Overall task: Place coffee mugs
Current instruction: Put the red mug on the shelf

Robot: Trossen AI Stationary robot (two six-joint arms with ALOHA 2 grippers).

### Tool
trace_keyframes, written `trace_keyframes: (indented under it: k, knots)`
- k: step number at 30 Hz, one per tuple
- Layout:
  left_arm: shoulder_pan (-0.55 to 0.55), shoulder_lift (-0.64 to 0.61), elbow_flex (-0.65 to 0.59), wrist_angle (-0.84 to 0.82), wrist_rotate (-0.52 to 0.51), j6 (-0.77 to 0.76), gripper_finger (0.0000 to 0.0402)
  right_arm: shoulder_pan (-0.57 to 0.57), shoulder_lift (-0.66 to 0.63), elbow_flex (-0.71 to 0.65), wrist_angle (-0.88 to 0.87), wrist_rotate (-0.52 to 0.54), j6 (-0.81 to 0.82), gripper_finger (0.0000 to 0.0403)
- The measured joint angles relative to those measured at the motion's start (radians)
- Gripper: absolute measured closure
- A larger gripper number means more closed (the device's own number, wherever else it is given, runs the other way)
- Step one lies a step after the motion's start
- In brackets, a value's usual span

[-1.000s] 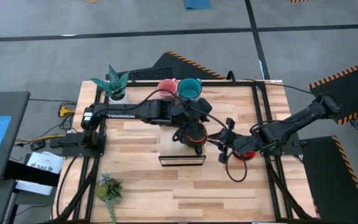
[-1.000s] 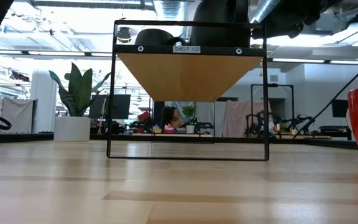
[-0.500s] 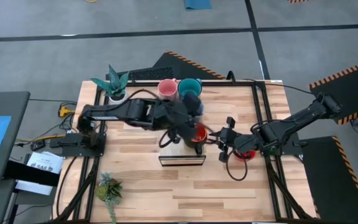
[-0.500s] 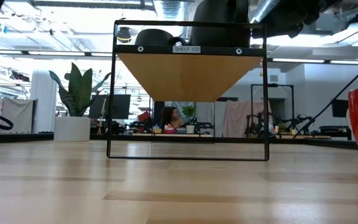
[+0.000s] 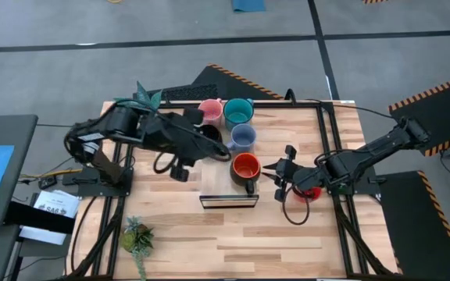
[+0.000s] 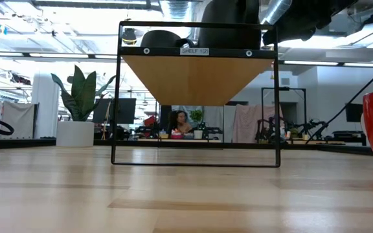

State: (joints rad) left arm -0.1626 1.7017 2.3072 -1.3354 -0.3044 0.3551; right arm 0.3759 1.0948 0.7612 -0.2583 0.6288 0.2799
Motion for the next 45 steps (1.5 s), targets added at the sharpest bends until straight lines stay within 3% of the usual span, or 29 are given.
trace_keyframes:
  k: [3, 7, 15, 23, 26, 33, 38, 41, 45]
  knots:
    - [-0.016, -0.067, -0.125, 0.078, 0.011, -0.003, 0.0269, 0.000, -0.016, 0.000, -0.001, 0.001, 0.001, 0.0284]
    - [-0.024, -0.215, -0.425, 0.272, 0.028, 0.003, 0.0283, 0.001, -0.048, 0.000, -0.013, 0.000, 0.008, 0.0284]
    - [-0.019, -0.631, -1.140, 0.858, 0.046, 0.017, 0.0292, 0.001, -0.093, 0.000, -0.057, 0.000, 0.010, 0.0284]
    - [-0.024, -0.939, -1.610, 1.374, 0.118, 0.023, 0.0292, 0.001, -0.095, 0.005, -0.005, -0.002, 0.007, 0.0284]
    - [-0.024, -0.998, -1.705, 1.466, 0.114, 0.046, 0.0292, 0.000, -0.094, 0.059, -0.065, -0.054, 0.040, 0.0284]
    - [-0.024, -1.059, -1.781, 1.474, 0.105, 0.010, 0.0292, -0.027, -0.061, 0.270, -0.546, -0.147, 0.433, 0.0269]
    - [-0.024, -1.061, -1.792, 1.441, 0.102, -0.010, 0.0292, -0.040, -0.018, 0.289, -0.836, -0.271, 0.738, 0.0229]
    - [-0.024, -1.061, -1.792, 1.445, 0.102, -0.010, 0.0292, -0.034, 0.018, 0.289, -0.939, -0.366, 0.867, 0.0200]
    - [-0.024, -1.062, -1.791, 1.449, 0.102, -0.010, 0.0292, -0.008, 0.063, 0.289, -0.937, -0.447, 0.919, 0.0171]
